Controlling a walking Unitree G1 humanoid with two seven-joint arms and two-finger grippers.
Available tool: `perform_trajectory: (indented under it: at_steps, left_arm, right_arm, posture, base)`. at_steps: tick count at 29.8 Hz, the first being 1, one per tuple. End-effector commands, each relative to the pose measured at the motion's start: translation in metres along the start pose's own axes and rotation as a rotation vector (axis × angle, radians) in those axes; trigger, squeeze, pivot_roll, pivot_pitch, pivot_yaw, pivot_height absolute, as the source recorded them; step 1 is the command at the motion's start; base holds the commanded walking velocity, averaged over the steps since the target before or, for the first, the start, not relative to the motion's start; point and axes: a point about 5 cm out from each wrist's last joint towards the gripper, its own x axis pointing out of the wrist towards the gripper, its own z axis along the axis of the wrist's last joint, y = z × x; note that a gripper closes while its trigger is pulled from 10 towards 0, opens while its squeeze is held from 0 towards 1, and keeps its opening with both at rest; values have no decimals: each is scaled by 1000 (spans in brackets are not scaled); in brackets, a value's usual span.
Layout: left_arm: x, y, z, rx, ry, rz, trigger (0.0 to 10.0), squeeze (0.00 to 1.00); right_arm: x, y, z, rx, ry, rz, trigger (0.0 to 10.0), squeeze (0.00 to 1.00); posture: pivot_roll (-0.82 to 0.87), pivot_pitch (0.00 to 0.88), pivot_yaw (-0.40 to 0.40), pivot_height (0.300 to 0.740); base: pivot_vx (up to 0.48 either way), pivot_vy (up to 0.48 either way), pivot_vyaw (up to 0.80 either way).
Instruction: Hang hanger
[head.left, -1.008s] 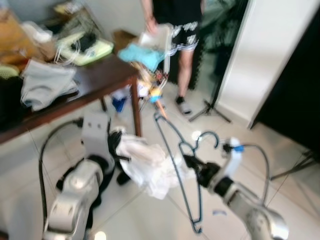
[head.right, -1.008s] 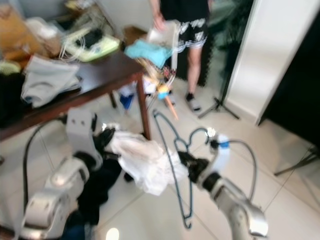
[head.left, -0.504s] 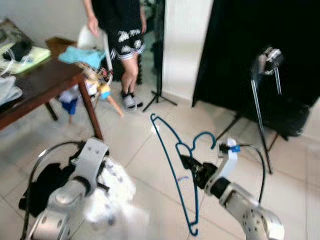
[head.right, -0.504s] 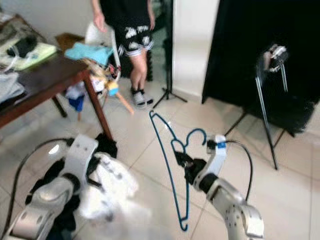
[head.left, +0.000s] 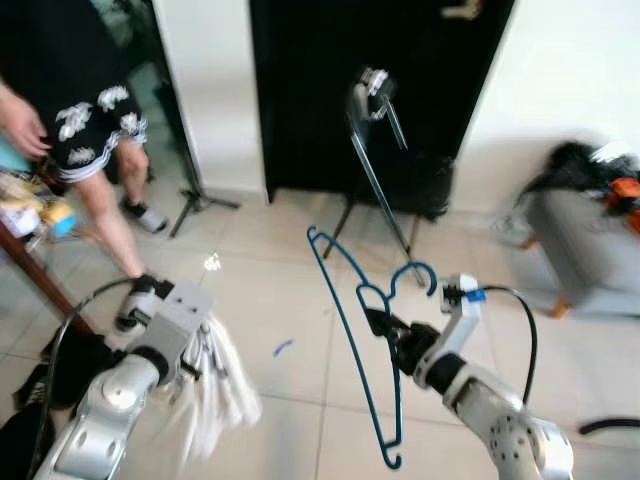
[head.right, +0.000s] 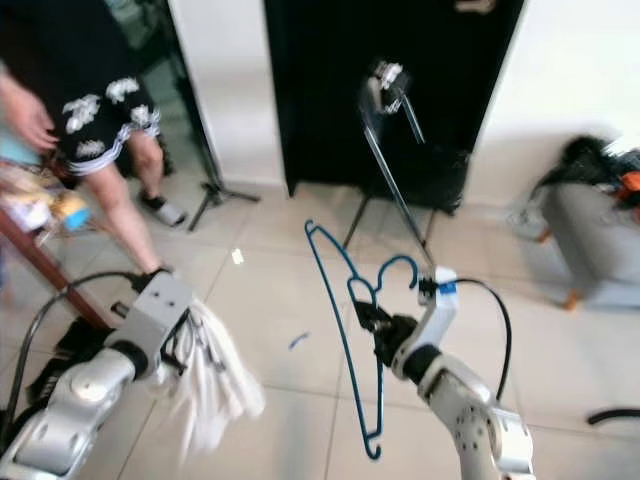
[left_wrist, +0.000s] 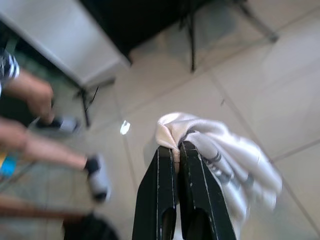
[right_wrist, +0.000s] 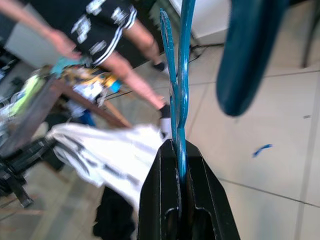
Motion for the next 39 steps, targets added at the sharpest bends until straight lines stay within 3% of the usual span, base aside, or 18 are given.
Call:
perform_trajectory:
  at_steps: [1,7,21,28,33,34,39]
  left_arm:
    - [-2,-2,-7,-24,11,-6,10000,0]
    - [-3,1,-19,-154,41,1,10000,0]
    - [2,5,-28,-213,60,12,10000,0]
    - [4,13,-33,-314,84,86,10000,0]
    - [7,20,-29,-419,58,168,10000,0]
    - [12,18,-17,-493,18,197,10000,0]
    - [17,15,-7,-532,-15,201,10000,0]
  right_arm:
    - [1,1,-5,19,20,4,10000,0]
    - [2,2,-5,12,23,4,10000,0]
    - [4,3,-7,17,25,9,10000,0]
    - [4,2,-8,19,31,11,10000,0]
    - [4,1,-8,15,37,10,10000,0]
    - [4,1,-9,12,45,11,10000,0]
    - [4,1,-9,11,49,11,10000,0]
  posture:
    - [-100,94,13,740]
    - [-99,97,22,740]
    - [-99,91,26,740]
    - [-102,85,25,740]
    - [-106,79,22,740]
    - [-107,76,19,740]
    - [-108,76,20,740]
  base:
    - [0,0,-800]
    - [0,0,-800]
    - [0,0,-800]
    - [0,0,-800]
    - [0,0,-800]
    - [0,0,-800]
    - [0,0,-800]
